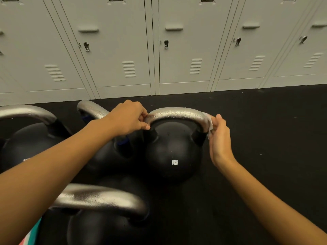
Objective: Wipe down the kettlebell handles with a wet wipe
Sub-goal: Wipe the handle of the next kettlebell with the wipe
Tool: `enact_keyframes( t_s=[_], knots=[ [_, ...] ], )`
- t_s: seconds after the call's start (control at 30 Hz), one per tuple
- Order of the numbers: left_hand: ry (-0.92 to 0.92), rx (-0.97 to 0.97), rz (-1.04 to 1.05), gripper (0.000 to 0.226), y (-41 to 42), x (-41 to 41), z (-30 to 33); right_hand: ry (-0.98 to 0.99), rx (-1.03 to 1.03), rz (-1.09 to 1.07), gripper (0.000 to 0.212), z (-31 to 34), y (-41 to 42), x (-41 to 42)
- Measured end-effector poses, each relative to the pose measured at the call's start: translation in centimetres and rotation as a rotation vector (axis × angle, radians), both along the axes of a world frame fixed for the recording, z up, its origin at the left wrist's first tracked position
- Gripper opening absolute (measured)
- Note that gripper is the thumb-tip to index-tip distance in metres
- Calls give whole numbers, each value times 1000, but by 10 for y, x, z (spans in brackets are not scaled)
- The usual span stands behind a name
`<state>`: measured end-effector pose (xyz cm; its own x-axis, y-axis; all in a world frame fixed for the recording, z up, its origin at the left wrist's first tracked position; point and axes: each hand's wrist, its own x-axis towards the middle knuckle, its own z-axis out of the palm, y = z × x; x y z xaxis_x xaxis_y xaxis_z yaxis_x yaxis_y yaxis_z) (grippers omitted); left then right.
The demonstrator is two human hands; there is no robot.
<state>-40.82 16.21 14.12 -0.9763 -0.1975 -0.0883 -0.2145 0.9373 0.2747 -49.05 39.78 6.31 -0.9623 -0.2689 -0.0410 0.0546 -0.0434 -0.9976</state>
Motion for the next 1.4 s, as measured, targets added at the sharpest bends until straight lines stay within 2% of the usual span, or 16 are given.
enact_keyframes(
  t_s=[0.13,0.23,0.33,0.5,0.6,0.67,0.83,0.97,1.07,1.13,1.2,1.27,1.4],
  knots=[
    [1,-83,-24,26,1,1,-2,77,-17,-4,42,-8,3,21],
    [4,-124,-36,26,3,4,-5,-18,-20,-3,42,-32,8,34],
    [20,-115,-39,21,4,8,-6,-72,26,-19,43,-28,6,24],
    [50,-117,-65,19,7,12,-7,112,19,-13,39,8,-9,5],
    [48,-209,-67,25,11,11,-7,188,29,-14,36,-1,-7,13],
    [52,-227,-69,27,13,11,-7,171,29,-12,38,-17,-2,19],
    [45,-163,-70,18,13,13,-9,46,47,-8,37,-17,1,10],
    [43,-127,-58,21,13,13,-10,189,46,12,33,6,-11,4],
    [34,-82,-35,18,12,13,-10,263,52,6,34,1,-13,7],
    [28,-32,-5,24,10,12,-11,218,30,-21,36,-14,-9,8],
    [15,8,31,40,9,10,-10,55,22,-52,48,-27,-6,7],
    [-4,29,38,47,8,7,-7,-66,33,-50,52,-27,-5,1],
    [6,22,39,47,8,6,-5,-20,81,-43,61,1,-11,-15]
  ],
)
